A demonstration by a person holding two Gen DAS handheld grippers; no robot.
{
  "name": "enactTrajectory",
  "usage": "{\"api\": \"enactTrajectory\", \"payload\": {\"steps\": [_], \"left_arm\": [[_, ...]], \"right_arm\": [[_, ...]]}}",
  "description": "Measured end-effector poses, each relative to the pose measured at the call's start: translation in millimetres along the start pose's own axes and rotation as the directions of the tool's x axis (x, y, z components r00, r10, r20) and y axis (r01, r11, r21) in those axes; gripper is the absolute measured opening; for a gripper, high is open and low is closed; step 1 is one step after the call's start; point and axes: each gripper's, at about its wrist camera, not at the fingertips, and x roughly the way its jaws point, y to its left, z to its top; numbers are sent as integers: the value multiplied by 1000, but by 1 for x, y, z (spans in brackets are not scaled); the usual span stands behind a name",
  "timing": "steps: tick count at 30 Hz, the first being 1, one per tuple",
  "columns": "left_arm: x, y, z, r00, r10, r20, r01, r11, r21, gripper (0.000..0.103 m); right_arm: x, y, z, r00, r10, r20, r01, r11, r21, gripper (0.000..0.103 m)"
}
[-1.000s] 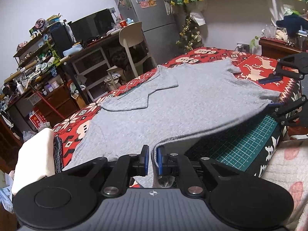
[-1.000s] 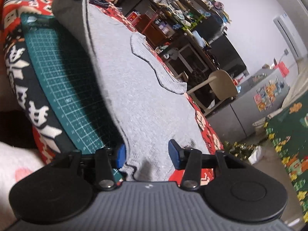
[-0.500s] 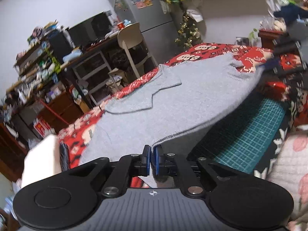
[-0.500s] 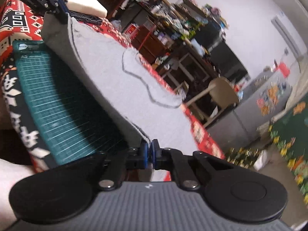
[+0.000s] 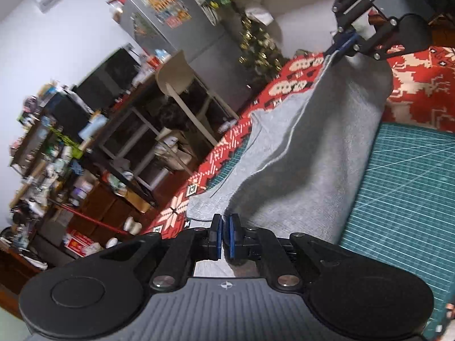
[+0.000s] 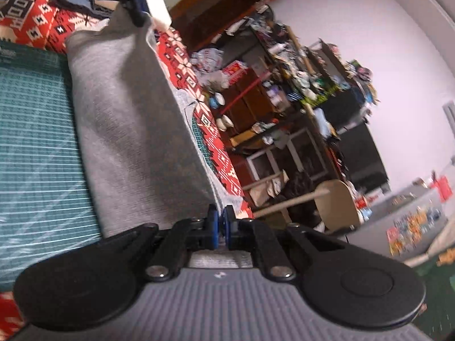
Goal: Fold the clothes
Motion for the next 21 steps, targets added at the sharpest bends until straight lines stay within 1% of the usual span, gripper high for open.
{"api": "enactTrajectory", "payload": {"steps": [2, 6, 7, 9, 11, 12, 13, 14, 15, 16, 18, 19, 20, 21], "left_arm": [[20, 12, 3, 999, -28, -32, 28, 1000, -6, 5], [60, 26, 1, 992, -78, -98, 78, 997, -7, 5], [71, 28, -2, 989, -90, -117, 89, 996, -15, 5], [91, 34, -8, 980, -126, -157, 117, 991, -60, 7], [111, 41, -14, 964, -164, -208, 138, 981, -136, 18], [120, 45, -18, 955, -174, -241, 132, 975, -180, 22], [122, 50, -21, 951, -183, -248, 128, 967, -222, 33], [122, 56, -24, 950, -193, -245, 126, 956, -265, 39], [123, 61, -27, 949, -203, -242, 124, 944, -307, 40], [120, 67, -29, 951, -208, -231, 121, 932, -343, 42], [111, 79, -33, 956, -212, -201, 115, 905, -409, 50], [106, 85, -35, 959, -214, -187, 113, 890, -441, 56], [102, 91, -37, 962, -214, -172, 111, 874, -473, 61], [98, 97, -39, 964, -215, -157, 109, 857, -504, 63]], "right_arm": [[28, -14, -3, 1000, 31, 4, -31, 999, -13, 5], [82, -30, -13, 997, 76, -19, -76, 997, 20, 5], [95, -32, -16, 996, 91, -27, -90, 995, 38, 5], [120, -31, -21, 992, 116, -48, -113, 991, 71, 5], [141, -31, -28, 987, 143, -77, -134, 985, 106, 10], [150, -31, -31, 985, 143, -93, -130, 983, 128, 20], [157, -33, -35, 984, 145, -105, -127, 979, 157, 26], [158, -40, -38, 983, 151, -102, -127, 970, 205, 29], [159, -46, -42, 983, 156, -99, -127, 959, 253, 34], [160, -52, -45, 982, 162, -95, -127, 946, 300, 37], [155, -69, -54, 984, 159, -86, -109, 904, 414, 43], [150, -78, -59, 984, 155, -82, -98, 873, 478, 43], [145, -89, -65, 984, 160, -77, -93, 832, 547, 44], [141, -97, -72, 983, 167, -72, -89, 788, 609, 44]]}}
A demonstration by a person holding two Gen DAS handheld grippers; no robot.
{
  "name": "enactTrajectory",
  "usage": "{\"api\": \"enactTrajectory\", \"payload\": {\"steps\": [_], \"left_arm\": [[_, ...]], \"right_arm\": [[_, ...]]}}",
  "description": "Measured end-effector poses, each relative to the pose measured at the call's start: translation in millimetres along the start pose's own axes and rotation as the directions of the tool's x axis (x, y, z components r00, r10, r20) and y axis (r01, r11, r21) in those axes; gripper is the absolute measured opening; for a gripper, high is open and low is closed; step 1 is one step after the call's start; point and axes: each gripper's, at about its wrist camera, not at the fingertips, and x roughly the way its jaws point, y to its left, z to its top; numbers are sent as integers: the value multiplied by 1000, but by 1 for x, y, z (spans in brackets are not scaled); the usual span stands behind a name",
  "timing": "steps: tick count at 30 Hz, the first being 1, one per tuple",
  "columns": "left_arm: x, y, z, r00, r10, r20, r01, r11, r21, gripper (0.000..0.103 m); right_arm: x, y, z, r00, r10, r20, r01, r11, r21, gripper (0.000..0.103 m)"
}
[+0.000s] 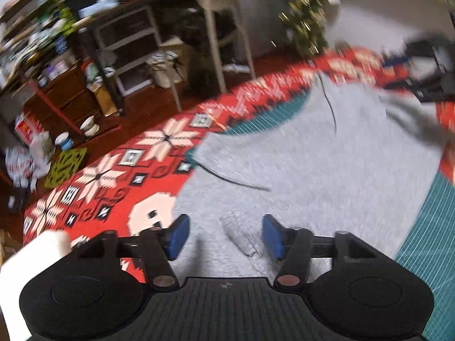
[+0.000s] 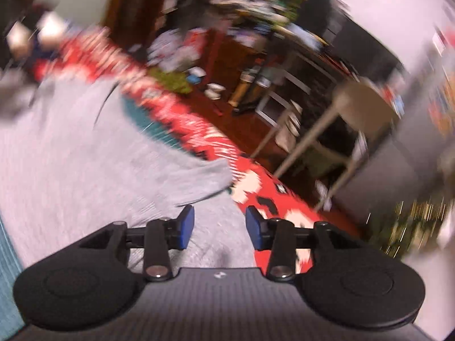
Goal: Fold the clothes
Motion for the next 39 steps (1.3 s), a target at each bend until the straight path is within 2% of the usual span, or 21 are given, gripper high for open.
{"api": "enactTrajectory", "payload": {"steps": [4, 6, 9, 12, 14, 15, 24, 28, 29, 30, 31, 32, 34, 39], "left_arm": [[-8, 23, -6, 1000, -9, 24, 13, 988, -155, 64], [-4, 31, -13, 998, -62, 17, 65, 968, -244, 61], [0, 30, -21, 994, -108, 16, 108, 947, -301, 58], [2, 24, -26, 993, -116, 18, 116, 943, -312, 55], [5, 23, -28, 992, -127, 19, 127, 938, -323, 46], [7, 22, -28, 991, -130, 18, 128, 936, -327, 45], [32, 23, -20, 986, -168, 24, 165, 916, -367, 44], [39, 22, -21, 981, -191, 32, 189, 907, -377, 24], [40, 22, -21, 980, -196, 34, 194, 905, -379, 15], [42, 21, -22, 979, -202, 35, 200, 903, -381, 12], [42, 21, -22, 979, -198, 38, 198, 902, -383, 12], [39, 20, -23, 981, -190, 46, 193, 905, -380, 10], [29, 17, -25, 983, -170, 67, 183, 911, -371, 10], [-12, 12, -28, 981, -107, 162, 156, 931, -330, 9]], "right_arm": [[-16, -28, -15, 998, 58, -23, -51, 970, 236, 41], [-17, -25, -24, 996, 70, -47, -56, 965, 258, 40], [-9, -21, -33, 992, 84, -91, -54, 957, 286, 35], [4, -18, -37, 991, 83, -103, -44, 941, 336, 29], [11, -17, -37, 992, 77, -101, -34, 925, 378, 29], [15, -19, -36, 993, 73, -98, -29, 917, 398, 29], [42, -20, -36, 989, 92, -119, -21, 867, 498, 30], [48, -14, -34, 988, 107, -116, -36, 869, 493, 30], [49, -12, -33, 988, 103, -118, -34, 875, 482, 30], [50, -10, -32, 988, 100, -121, -32, 881, 473, 26], [49, -9, -31, 988, 95, -122, -27, 884, 466, 18], [46, -8, -30, 990, 78, -120, -15, 889, 457, 3], [40, -6, -28, 993, 45, -111, 9, 899, 438, 3], [0, -7, -27, 998, -59, -6, 55, 895, 442, 3]]}}
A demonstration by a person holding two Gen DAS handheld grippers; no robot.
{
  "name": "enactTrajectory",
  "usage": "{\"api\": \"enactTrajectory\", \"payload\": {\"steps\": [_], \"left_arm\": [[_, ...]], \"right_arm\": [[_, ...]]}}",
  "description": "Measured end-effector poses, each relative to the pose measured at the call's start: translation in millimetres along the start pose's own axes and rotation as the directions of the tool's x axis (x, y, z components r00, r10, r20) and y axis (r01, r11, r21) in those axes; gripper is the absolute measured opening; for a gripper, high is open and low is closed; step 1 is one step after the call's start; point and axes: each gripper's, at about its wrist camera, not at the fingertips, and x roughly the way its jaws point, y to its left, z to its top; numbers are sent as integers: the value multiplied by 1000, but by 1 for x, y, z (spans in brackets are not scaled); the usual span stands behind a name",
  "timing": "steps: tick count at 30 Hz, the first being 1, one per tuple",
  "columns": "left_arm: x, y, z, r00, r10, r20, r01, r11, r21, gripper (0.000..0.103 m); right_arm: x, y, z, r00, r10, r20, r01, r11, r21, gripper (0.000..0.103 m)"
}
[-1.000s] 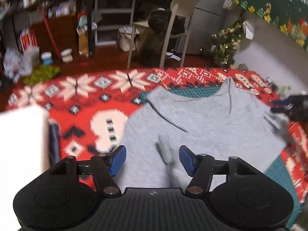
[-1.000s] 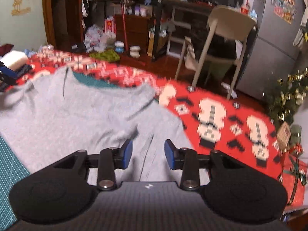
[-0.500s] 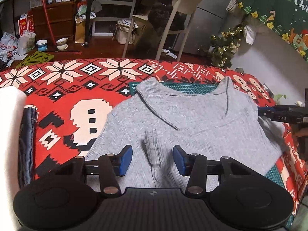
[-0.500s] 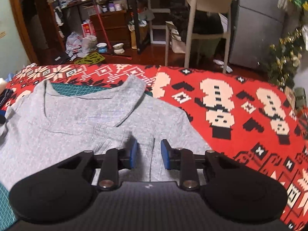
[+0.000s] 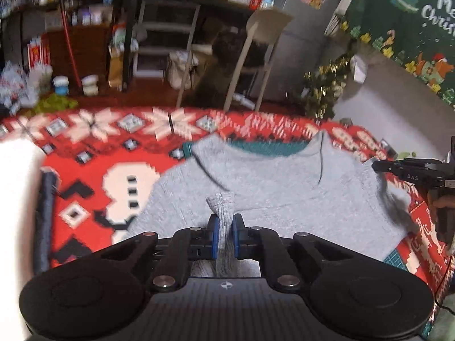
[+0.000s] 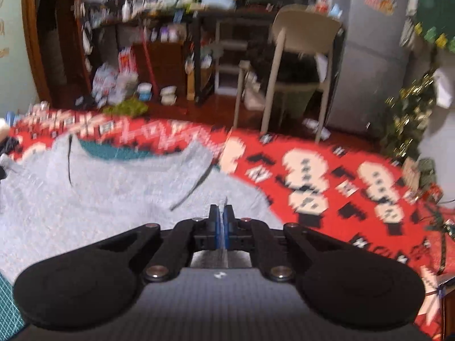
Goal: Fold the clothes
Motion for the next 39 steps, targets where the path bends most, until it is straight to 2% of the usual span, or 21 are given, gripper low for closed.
{"api": "enactTrajectory", "payload": {"steps": [3, 6, 9, 18, 25, 28, 29, 30, 31, 33, 36, 39], "left_arm": [[-19, -4, 3, 998, 20, 64, -22, 999, 31, 9], [-18, -3, 10, 996, 40, 80, -43, 998, 44, 9], [-3, 3, 17, 997, 57, 61, -59, 997, 40, 9], [35, 9, 29, 993, 116, -15, -115, 991, 70, 9], [61, 16, 21, 975, 181, -128, -177, 983, 43, 10], [62, 15, 17, 969, 205, -138, -200, 979, 50, 22], [60, 14, 16, 967, 217, -131, -212, 976, 54, 33], [58, 14, 16, 965, 230, -123, -224, 973, 58, 39], [56, 13, 15, 963, 242, -116, -236, 970, 61, 48], [48, 12, 16, 963, 248, -105, -244, 969, 49, 50], [25, 8, 13, 972, 215, -94, -217, 976, -15, 51], [-3, 1, -1, 981, 179, -79, -186, 979, -88, 60]], "right_arm": [[-24, -8, 3, 996, -13, 93, 9, 999, 41, 3], [-35, -15, 6, 990, -37, 139, 27, 997, 69, 3], [-25, -22, 9, 992, -42, 118, 29, 994, 108, 3], [15, -24, 5, 998, -46, 53, 40, 992, 116, 3], [42, -28, -4, 998, -65, -24, 67, 991, 118, 3], [46, -30, -7, 996, -75, -44, 80, 991, 111, 12], [45, -31, -7, 996, -83, -43, 88, 990, 113, 20], [43, -33, -7, 995, -90, -41, 94, 988, 119, 27], [39, -36, -6, 995, -94, -33, 98, 986, 137, 27], [29, -44, -6, 995, -98, -19, 99, 979, 177, 29], [5, -55, -12, 995, -99, -7, 98, 965, 242, 31], [-25, -66, -29, 996, -88, -14, 88, 947, 308, 33]]}}
